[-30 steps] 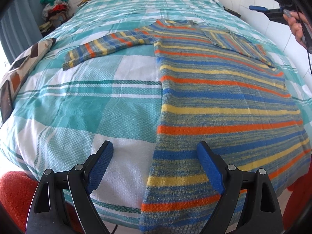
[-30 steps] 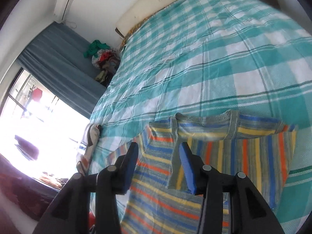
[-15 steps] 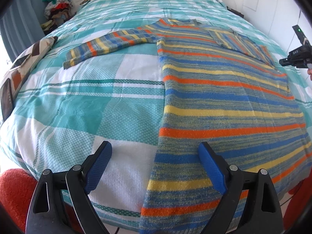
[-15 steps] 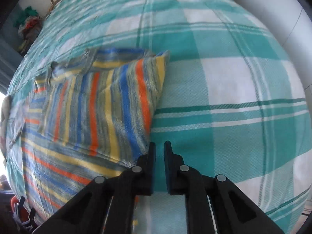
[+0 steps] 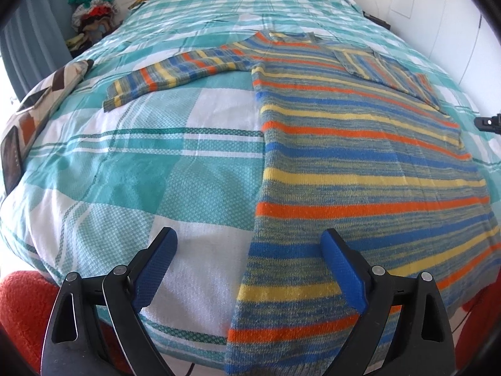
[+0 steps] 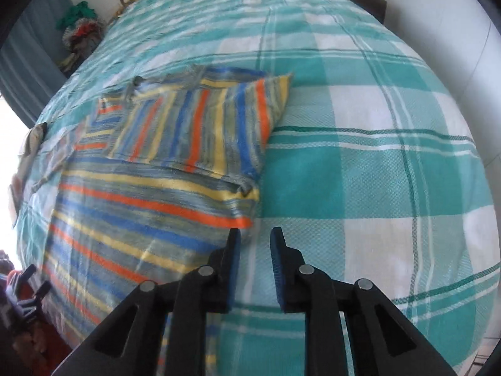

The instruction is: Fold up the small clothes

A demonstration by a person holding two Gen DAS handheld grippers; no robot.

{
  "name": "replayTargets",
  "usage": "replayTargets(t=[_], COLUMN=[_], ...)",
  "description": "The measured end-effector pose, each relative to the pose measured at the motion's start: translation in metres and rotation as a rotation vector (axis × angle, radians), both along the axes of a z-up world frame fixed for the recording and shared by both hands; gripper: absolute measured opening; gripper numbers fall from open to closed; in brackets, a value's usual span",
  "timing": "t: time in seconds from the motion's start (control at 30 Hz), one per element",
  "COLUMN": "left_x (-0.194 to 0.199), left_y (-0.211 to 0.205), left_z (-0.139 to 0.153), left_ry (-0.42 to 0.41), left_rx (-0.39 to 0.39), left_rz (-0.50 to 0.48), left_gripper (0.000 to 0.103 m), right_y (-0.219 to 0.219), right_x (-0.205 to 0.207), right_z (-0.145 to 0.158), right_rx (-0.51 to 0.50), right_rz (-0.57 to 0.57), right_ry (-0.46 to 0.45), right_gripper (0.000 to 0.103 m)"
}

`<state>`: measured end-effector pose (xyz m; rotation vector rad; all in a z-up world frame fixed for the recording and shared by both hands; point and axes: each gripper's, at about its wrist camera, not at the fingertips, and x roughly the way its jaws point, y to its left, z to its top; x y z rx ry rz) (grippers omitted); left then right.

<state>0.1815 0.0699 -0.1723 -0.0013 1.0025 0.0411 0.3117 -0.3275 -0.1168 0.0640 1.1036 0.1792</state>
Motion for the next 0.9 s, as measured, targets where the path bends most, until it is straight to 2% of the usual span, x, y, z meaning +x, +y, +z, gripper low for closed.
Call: replayTargets(t=[0.07,0.13,0.27,0.37,0.47,0.6,0.7,0.83,0.9], left_x=[0.002,0.001,-0.001,0.000,0.007,0.031,0.054,0.073,0.078], left_y=[0.000,0.000,0.000,0.006,0.026,0.065,0.092,0.111,0.117], left_z=[0.001,0.003,0.005,0.007,0.012,0.016,0.009,-0.004,-0.018], left_ry=[-0.001,-0.008,-0.024,-0.029,-0.032,-0.013,0.024,-0.001,0.017], left_rx=[-0.012,-0.016,-0.006,-0.005,-0.056,-0.113,-0.166,-0.130,-0.121], left_rz=[0.003,0.002,-0.001,0.020,0.085,0.222,0.272,0.295,0.286], left_gripper=[0.094,0.094,0.094,0.094,0.094,0.095,0.095,0.095,0.099], right_y=[0.007,0.012,0.023,0.031,0.027,0.020,0.013,0.008,0.008], right_x=[-0.025,-0.054,-0.104,-0.135,-0.136,-0.132,-0.129,-0.127,-0.126], right_z=[0.012,0.018,0.009,-0.004,-0.013,-0.007,-0.013,-0.019,-0.022], right_rx=[0.009,0.005,-0.001,-0.048,0.012,-0.047,-0.029,-0.013,-0.022], right_rz=[0.017,0.016,-0.042,-0.100,-0.126,-0.142,-0.170,-0.182,-0.187], right_ry=[-0.055,-0.124,-0.250,-0.324,-0.289,-0.355,-0.337,-0.313,-0.302], right_gripper=[0.033,0.046,0.056,0.060,0.062,0.064,0.064,0.064,0.064])
